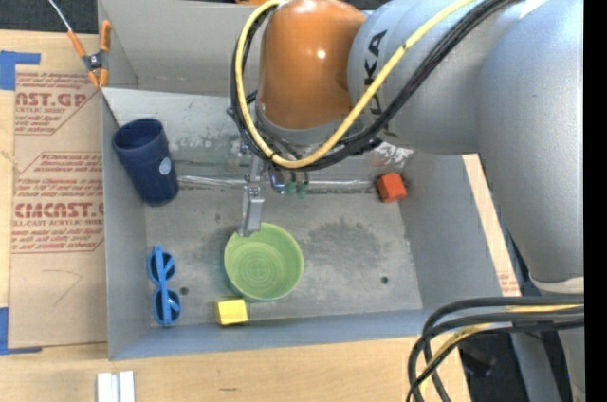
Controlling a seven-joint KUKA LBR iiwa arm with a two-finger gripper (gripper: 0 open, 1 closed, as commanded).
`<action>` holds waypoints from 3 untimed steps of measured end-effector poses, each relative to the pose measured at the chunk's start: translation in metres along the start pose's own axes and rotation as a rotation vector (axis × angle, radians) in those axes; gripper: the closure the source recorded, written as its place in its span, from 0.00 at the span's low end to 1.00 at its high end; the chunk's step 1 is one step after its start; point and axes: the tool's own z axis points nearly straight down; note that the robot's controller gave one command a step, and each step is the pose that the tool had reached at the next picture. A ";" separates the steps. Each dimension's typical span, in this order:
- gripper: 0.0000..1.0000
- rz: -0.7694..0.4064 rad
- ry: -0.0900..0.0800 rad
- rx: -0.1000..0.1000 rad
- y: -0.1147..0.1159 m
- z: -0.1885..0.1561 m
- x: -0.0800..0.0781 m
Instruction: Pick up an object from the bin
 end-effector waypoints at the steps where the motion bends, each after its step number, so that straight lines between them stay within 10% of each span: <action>1: 0.00 0.019 0.007 0.002 -0.035 0.092 0.005; 2: 1.00 0.017 -0.001 -0.001 -0.034 0.087 0.002; 3: 1.00 0.051 -0.010 -0.002 -0.060 -0.001 0.006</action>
Offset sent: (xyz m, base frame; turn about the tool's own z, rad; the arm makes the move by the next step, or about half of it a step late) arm -0.0026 -0.0343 -0.0862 0.0179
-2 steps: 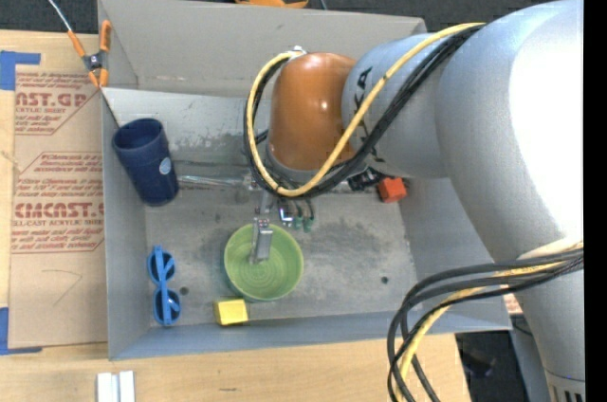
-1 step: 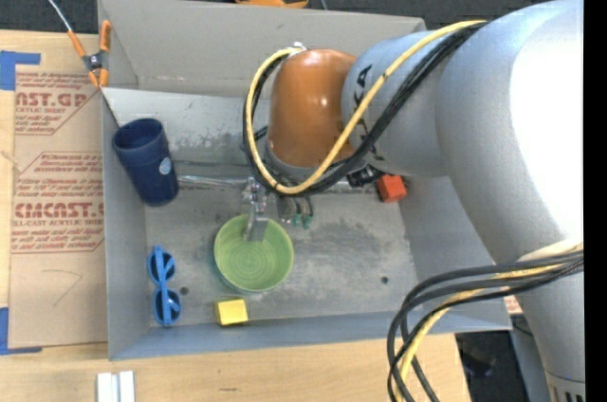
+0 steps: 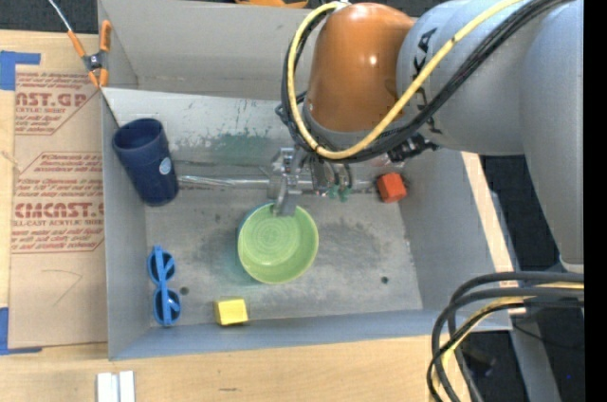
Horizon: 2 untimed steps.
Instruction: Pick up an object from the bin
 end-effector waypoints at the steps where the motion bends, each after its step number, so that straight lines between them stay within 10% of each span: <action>1: 1.00 -0.216 0.002 0.003 -0.092 0.004 0.043; 2: 1.00 -0.131 -0.001 0.000 -0.050 0.035 -0.007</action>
Offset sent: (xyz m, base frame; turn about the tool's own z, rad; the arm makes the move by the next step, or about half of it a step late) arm -0.0470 -0.0866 -0.0035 -0.2203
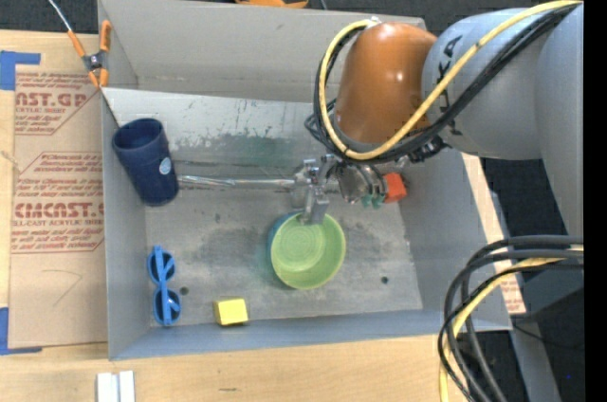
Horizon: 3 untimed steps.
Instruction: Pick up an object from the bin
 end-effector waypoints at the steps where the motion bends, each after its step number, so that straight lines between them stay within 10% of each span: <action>1: 1.00 -0.661 -0.003 0.000 -0.030 -0.014 0.010; 2: 1.00 -0.802 -0.006 0.000 -0.026 -0.028 0.005; 3: 1.00 -0.429 -0.006 0.000 -0.138 -0.033 0.049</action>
Offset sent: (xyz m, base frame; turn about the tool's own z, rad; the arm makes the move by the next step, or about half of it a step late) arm -0.0077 -0.0310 0.0148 -0.6619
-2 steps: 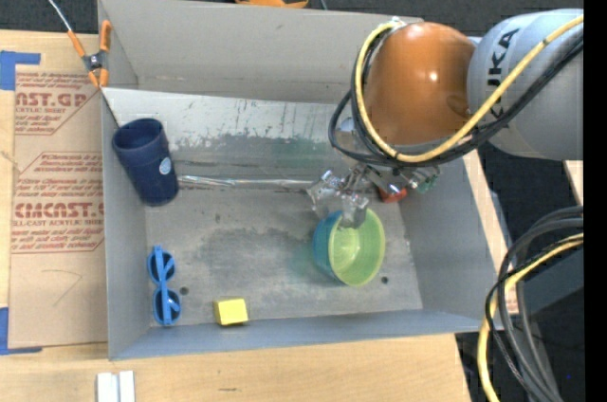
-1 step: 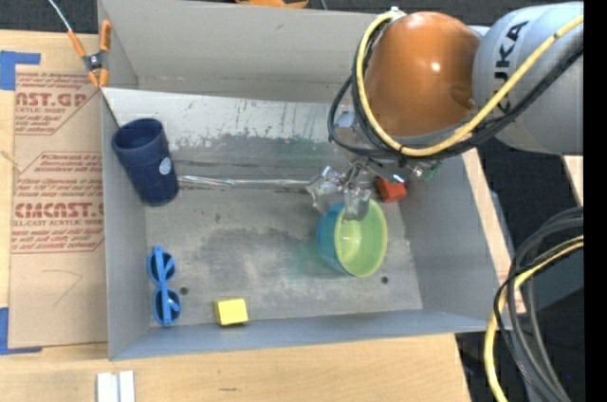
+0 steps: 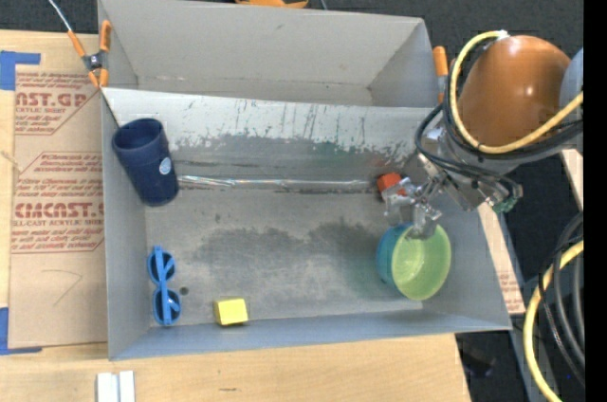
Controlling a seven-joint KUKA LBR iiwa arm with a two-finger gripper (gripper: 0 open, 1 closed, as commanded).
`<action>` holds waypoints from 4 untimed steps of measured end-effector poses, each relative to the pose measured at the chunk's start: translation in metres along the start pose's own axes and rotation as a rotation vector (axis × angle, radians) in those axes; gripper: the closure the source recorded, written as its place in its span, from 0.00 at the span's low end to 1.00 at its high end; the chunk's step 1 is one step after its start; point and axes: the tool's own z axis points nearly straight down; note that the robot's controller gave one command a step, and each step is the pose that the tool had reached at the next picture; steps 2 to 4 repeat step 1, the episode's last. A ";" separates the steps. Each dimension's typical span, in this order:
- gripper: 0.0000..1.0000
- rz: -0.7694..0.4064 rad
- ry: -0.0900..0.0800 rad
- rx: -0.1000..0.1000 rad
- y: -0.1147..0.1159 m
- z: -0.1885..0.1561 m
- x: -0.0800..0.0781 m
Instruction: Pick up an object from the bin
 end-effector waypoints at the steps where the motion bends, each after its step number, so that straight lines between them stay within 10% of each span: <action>1: 1.00 0.022 -0.004 0.001 0.003 -0.022 0.000; 4: 1.00 0.022 -0.004 0.001 0.003 -0.022 0.000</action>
Offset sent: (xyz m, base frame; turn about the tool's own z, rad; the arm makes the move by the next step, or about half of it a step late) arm -0.0029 0.0014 0.0219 0.0227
